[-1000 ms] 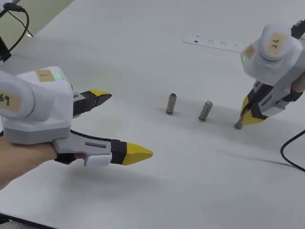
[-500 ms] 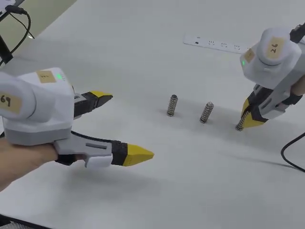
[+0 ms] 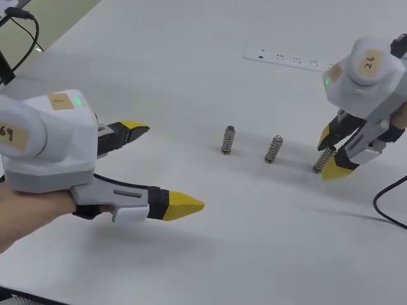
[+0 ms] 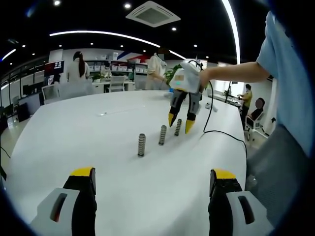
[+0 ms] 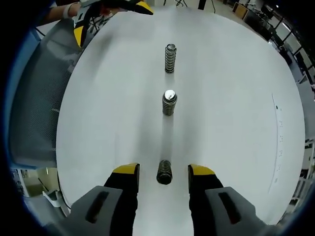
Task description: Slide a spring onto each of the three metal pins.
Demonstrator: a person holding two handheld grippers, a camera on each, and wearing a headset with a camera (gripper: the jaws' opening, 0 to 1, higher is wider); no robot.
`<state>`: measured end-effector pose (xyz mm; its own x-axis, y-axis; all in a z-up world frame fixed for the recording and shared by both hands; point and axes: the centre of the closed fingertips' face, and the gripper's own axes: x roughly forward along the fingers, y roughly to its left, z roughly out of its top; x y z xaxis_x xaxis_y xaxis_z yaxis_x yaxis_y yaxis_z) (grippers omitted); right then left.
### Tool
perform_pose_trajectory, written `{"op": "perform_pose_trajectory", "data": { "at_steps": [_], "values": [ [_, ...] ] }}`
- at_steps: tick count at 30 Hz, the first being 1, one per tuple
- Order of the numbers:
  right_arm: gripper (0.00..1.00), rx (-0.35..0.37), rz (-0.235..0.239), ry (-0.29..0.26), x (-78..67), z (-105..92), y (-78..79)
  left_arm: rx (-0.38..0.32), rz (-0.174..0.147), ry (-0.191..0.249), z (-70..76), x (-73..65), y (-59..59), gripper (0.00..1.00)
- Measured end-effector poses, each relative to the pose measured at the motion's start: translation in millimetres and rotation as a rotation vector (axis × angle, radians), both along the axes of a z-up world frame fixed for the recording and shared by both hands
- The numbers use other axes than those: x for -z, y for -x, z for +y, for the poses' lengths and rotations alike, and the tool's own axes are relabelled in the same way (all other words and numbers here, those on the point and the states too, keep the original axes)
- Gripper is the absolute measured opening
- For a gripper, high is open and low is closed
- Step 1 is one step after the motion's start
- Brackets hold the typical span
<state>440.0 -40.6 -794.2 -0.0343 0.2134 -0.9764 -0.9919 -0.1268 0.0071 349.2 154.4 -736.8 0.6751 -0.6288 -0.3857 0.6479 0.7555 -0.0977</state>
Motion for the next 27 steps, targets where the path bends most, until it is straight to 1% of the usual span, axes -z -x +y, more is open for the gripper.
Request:
{"op": "perform_pose_trajectory", "data": {
  "at_steps": [1, 6, 7, 10, 11, 14, 16, 17, 18, 19, 21, 22, 24, 25, 27],
  "values": [
    [0.45, 0.004, -0.002, -0.003, 0.1, -0.4, 0.1, 0.002, 0.001, 0.001, -0.5, -0.2, -0.1, 0.94],
    [0.69, 0.05, -0.01, -0.075, -0.2, 3.4, 2.2, 0.007, -0.005, 0.0, -2.1, -2.4, -1.9, 0.94],
    [0.73, 0.059, -0.017, -0.096, -0.8, 4.3, 2.0, 0.008, -0.006, 0.001, -2.5, -2.8, -2.3, 0.94],
    [0.8, 0.096, -0.02, -0.131, -2.1, 3.4, 3.0, 0.013, -0.008, 0.0, -4.0, -3.8, -3.0, 0.94],
    [0.85, 0.107, -0.023, -0.147, -2.6, 3.9, 2.9, 0.014, -0.008, 0.0, -4.4, -4.0, -3.3, 0.94],
    [0.91, 0.14, -0.029, -0.19, -5.6, 2.4, 4.6, 0.02, -0.009, 0.002, -6.3, -4.8, -3.9, 0.94],
    [0.93, 0.164, -0.026, -0.212, -7.6, 1.7, 6.4, 0.025, -0.01, -0.001, -7.8, -5.4, -4.4, 0.94],
    [0.94, 0.181, -0.021, -0.242, -9.4, 3.4, 8.0, 0.027, -0.011, 0.0, -8.4, -6.0, -4.5, 0.94],
    [0.95, 0.188, -0.024, -0.258, -10.7, 3.6, 8.3, 0.028, -0.013, 0.001, -9.3, -7.1, -5.0, 0.94],
    [0.96, 0.197, -0.024, -0.263, -11.4, 2.6, 9.0, 0.029, -0.013, 0.0, -9.7, -7.4, -5.3, 0.94],
    [0.97, 0.223, -0.017, -0.299, -14.5, 4.1, 11.3, 0.033, -0.015, 0.0, -10.7, -8.7, -5.9, 0.94],
    [0.97, 0.246, -0.002, -0.322, -16.7, 5.7, 14.5, 0.035, -0.016, -0.001, -10.9, -9.0, -6.2, 0.94],
    [0.97, 0.26, -0.009, -0.353, -19.5, 7.4, 15.1, 0.038, -0.016, -0.002, -11.8, -9.9, -6.5, 0.94],
    [0.98, 0.271, -0.005, -0.371, -20.8, 7.9, 17.1, 0.042, -0.017, -0.002, -12.9, -10.7, -6.5, 0.94],
    [0.99, 0.29, 0.0, -0.377, -20.8, 5.8, 20.6, 0.047, -0.017, -0.003, -14.2, -11.6, -6.5, 0.94]
  ]
}}
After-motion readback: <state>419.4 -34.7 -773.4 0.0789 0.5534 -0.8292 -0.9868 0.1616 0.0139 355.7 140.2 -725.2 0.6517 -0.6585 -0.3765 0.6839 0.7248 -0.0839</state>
